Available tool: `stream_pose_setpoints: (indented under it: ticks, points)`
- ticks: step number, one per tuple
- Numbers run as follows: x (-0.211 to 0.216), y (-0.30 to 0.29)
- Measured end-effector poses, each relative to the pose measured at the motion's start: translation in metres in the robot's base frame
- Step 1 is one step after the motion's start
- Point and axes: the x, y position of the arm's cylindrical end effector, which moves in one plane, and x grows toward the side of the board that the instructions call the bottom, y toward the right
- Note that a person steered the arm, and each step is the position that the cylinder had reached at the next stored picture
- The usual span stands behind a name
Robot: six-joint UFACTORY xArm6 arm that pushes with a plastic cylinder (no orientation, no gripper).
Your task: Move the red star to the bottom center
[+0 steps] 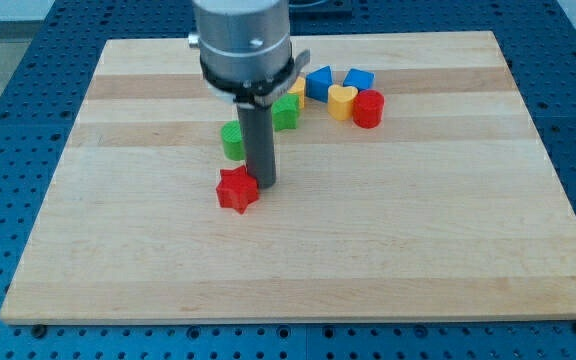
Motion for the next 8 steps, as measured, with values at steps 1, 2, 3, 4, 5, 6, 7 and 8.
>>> stream_pose_setpoints:
  ticks: [1, 2, 3, 4, 5, 6, 7, 8]
  points:
    - [-0.02, 0.011]
    - [-0.046, -0.006]
    - [-0.035, -0.041]
    - [-0.002, -0.043]
    - [0.028, -0.015]
    - [0.048, -0.005]
    - [0.042, -0.003]
    - [-0.004, 0.025]
